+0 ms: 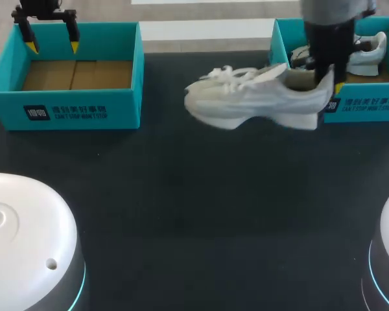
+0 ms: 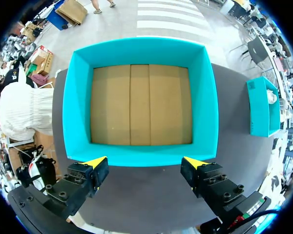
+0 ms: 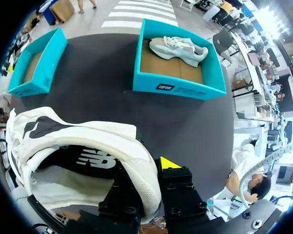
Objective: Take the shoe out of the shoebox, open the shoe tongue, remove and reinsert the insole, then place the shoe into the shoebox
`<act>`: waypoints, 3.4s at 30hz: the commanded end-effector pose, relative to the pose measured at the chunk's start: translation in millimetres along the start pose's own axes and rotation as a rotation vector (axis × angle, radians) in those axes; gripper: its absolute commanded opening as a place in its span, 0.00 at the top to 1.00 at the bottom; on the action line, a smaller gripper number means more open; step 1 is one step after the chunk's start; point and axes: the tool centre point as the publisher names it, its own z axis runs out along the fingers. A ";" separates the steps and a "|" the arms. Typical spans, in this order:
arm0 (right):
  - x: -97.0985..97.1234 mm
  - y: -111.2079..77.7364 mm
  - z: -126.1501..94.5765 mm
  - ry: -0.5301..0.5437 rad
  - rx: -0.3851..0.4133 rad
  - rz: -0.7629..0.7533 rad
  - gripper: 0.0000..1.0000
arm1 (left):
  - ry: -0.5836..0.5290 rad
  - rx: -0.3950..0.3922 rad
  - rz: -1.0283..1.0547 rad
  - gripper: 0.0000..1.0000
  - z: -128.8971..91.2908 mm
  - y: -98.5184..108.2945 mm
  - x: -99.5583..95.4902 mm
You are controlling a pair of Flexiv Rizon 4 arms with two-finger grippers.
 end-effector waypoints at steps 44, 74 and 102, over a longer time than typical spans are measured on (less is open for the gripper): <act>160.3 -110.8 65.0 0.060 0.005 -0.029 1.00 | -0.001 0.000 0.000 0.00 -0.2 0.6 0.1; 193.6 -118.0 164.9 -0.069 0.048 -0.069 1.00 | -0.001 0.000 0.000 0.00 -0.2 0.6 0.1; 158.2 -92.9 41.4 0.076 -0.029 -0.375 0.00 | -0.001 0.000 0.000 0.00 -0.2 0.6 0.1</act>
